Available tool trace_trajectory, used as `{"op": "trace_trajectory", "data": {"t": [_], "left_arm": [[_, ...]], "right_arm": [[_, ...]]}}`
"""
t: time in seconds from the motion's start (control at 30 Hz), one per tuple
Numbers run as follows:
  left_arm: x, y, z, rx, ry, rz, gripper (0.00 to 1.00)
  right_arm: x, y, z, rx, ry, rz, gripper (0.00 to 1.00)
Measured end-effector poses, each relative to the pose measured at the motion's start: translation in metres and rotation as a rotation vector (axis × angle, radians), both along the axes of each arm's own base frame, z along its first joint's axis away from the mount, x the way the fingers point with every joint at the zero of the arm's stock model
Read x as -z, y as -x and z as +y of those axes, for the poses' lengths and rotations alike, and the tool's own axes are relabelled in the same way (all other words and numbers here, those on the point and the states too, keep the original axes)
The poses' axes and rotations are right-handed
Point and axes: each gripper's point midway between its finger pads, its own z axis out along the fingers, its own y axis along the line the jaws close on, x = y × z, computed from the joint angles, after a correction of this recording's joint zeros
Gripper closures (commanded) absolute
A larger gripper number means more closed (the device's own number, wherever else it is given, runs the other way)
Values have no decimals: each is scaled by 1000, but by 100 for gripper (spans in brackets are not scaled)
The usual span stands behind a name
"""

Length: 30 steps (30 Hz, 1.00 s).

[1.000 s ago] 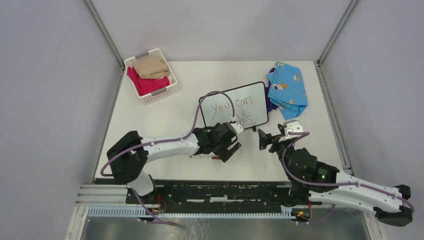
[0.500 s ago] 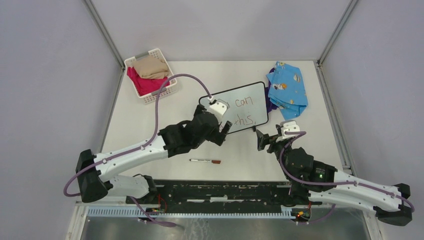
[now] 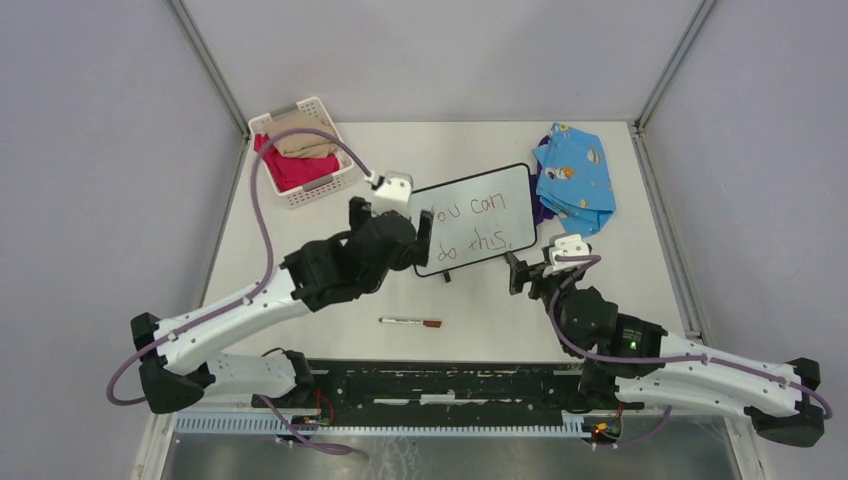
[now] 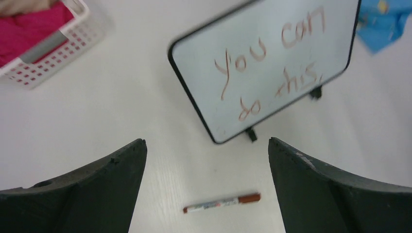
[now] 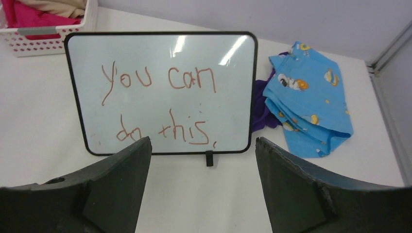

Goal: Write a sentence on the whiteboard
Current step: Adjust the whiteboard marker at the center of the board, then reset both arms

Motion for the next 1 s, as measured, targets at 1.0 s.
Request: {"op": "trace_trajectory", "data": {"t": [1.0], "left_arm": [[-272,-30,45,-240,457,-572,0]], "right_arm": [[-256,-108,47,320,-39,-167,2]]}}
